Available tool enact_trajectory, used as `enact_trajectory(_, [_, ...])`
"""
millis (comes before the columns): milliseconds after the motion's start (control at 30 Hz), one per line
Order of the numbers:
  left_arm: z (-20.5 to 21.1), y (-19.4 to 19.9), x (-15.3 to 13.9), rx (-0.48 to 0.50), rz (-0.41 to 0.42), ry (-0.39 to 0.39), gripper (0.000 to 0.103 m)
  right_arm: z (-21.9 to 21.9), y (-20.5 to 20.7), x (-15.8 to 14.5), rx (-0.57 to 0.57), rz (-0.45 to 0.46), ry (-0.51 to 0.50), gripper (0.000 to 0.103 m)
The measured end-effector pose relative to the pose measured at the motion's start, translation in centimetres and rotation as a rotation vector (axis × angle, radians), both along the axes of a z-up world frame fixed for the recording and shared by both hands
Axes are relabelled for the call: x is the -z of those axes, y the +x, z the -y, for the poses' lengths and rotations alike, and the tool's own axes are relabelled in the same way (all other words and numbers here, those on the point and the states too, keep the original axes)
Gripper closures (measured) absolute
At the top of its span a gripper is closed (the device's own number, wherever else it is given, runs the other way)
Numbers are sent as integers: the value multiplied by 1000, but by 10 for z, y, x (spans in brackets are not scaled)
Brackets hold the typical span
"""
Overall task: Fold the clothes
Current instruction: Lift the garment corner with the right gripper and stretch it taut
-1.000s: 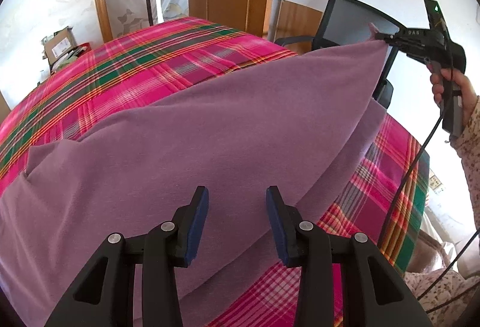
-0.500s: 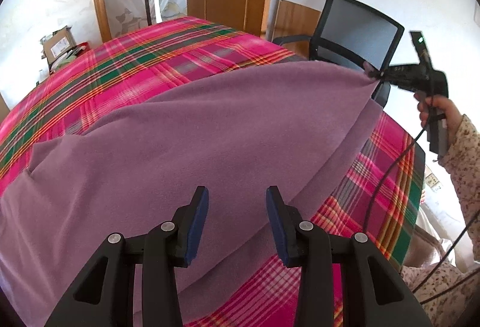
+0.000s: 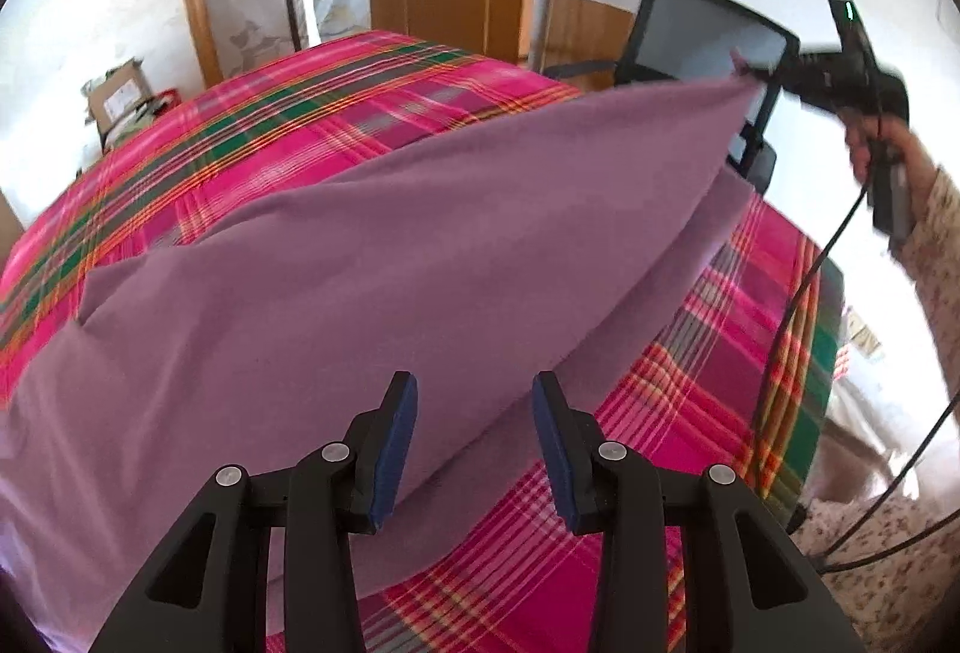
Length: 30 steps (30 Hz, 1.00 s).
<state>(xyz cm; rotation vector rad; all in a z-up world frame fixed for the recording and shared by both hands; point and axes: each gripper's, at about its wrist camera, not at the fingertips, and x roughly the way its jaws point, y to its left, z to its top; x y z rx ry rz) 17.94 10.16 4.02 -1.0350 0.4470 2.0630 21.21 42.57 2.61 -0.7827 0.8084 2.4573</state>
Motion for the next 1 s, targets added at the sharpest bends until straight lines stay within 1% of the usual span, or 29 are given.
enact_trajectory(167, [-9,2,6,4,-43,-59,61,5,-6,-24,-17,-18,40,98])
enact_trajectory(367, [-19,1,11,9,-68,-96,61,6,-11,-40,-31,-32,60,98])
enact_trajectory(467, [-25,3,12,27,-74,-102,61,8,-14,-47,-41,-37,75,98])
enact_trajectory(533, [-26,4,10,37,-69,-89,61,8,-17,-50,-49,-37,81,98])
enact_trajectory(600, [-27,4,10,29,-83,-90,61,9,-19,-54,-55,-42,88,98])
enact_trajectory(767, [-32,1,14,1,-110,-130,61,11,-21,-61,-68,-54,97,98])
enact_trajectory(833, [-33,1,13,-3,-118,-122,62,11,-21,-62,-68,-53,98,98])
enact_trajectory(867, [-32,2,12,-2,-125,-118,63,10,-20,-62,-68,-53,98,98])
enact_trajectory(900, [-31,2,10,-1,-133,-114,75,10,-20,-61,-67,-53,97,98])
enact_trajectory(967, [-29,5,4,5,-161,-104,95,8,-20,-59,-65,-49,93,98])
enact_trajectory(1000, [-28,6,1,6,-177,-99,95,7,-20,-57,-64,-47,90,98])
